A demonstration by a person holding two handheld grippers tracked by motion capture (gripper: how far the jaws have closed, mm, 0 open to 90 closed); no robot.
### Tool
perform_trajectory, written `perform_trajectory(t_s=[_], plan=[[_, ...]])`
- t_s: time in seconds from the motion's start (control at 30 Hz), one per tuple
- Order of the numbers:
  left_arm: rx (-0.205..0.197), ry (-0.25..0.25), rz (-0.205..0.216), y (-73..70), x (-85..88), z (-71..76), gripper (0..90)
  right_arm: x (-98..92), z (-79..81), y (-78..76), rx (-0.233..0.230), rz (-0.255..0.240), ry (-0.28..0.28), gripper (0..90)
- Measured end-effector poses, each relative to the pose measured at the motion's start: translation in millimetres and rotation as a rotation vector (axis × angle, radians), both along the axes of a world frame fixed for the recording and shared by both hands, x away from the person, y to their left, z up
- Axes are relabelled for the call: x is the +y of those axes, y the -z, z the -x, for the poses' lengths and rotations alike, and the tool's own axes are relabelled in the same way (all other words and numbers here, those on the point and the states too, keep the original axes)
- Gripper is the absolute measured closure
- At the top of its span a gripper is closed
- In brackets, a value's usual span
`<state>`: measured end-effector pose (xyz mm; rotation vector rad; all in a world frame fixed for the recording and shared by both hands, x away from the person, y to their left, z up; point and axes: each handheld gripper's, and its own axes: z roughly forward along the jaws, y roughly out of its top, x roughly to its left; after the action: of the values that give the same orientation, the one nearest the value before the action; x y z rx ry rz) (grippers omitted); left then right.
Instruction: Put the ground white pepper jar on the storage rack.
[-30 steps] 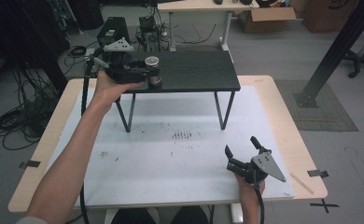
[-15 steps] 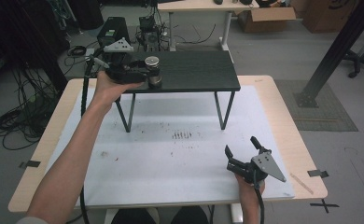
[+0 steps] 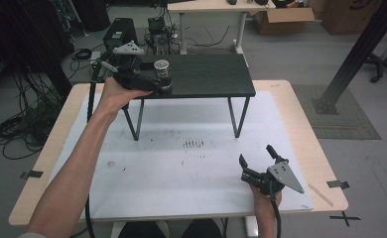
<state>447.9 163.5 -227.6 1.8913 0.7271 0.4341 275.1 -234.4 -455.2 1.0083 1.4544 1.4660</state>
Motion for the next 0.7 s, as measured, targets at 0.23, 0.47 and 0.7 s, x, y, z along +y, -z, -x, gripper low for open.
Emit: perform_trajectory(t_s=[0.23,0.47,0.7], plan=[[0.013,-0.027,-0.002,-0.1,-1.7,-0.3,0.2,0.0,-0.1,0.0,0.000,0.000,0.000,3.6],[0.014,-0.012,0.004,-1.3,-0.1,1.0,0.2,0.0,-0.2,0.0,0.001,0.001,0.000,3.6],[0.010,0.004,-0.007,-3.6,4.4,5.4,0.2,0.0,-0.2,0.0,0.003,0.001,0.000,3.6]])
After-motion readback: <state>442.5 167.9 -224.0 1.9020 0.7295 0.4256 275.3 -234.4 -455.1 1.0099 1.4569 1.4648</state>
